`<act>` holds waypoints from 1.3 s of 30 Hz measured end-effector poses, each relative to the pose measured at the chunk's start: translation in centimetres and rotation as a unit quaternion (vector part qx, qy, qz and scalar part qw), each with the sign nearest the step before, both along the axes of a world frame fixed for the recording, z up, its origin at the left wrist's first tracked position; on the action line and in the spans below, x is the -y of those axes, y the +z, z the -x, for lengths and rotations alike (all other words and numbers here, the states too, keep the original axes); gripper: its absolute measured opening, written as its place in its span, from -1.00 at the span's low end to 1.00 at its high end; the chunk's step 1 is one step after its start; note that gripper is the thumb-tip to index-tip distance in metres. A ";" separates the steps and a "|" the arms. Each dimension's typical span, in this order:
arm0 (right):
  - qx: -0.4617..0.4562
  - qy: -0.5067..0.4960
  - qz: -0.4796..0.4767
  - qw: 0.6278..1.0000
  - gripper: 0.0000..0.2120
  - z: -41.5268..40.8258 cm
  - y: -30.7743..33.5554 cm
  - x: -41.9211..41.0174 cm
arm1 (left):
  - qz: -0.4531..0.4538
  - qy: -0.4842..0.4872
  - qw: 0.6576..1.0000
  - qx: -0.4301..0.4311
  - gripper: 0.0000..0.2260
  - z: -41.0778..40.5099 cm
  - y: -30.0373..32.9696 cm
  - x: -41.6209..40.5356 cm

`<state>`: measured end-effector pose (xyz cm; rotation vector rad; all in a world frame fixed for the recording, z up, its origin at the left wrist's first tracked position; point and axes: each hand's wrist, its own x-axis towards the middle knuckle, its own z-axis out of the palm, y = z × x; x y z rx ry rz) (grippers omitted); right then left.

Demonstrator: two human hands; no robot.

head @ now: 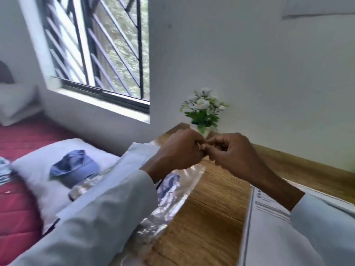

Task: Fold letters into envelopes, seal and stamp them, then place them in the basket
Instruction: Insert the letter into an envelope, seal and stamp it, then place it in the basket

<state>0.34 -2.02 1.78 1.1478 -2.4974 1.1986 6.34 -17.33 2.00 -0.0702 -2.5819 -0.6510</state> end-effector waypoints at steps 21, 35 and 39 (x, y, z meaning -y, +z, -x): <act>0.343 0.002 0.081 0.936 -0.67 -1.3 -5.1 9.9 | -0.052 0.342 0.938 0.011 -0.61 -5.4 -5.4 9.1; 0.298 0.021 0.205 0.932 -0.83 0.6 -0.6 4.1 | -0.307 0.090 0.947 -0.022 -0.83 -3.4 0.2 8.3; 0.260 0.001 0.214 0.942 -0.84 1.5 0.7 0.5 | -0.301 0.015 0.953 0.001 -0.83 -1.3 2.4 5.9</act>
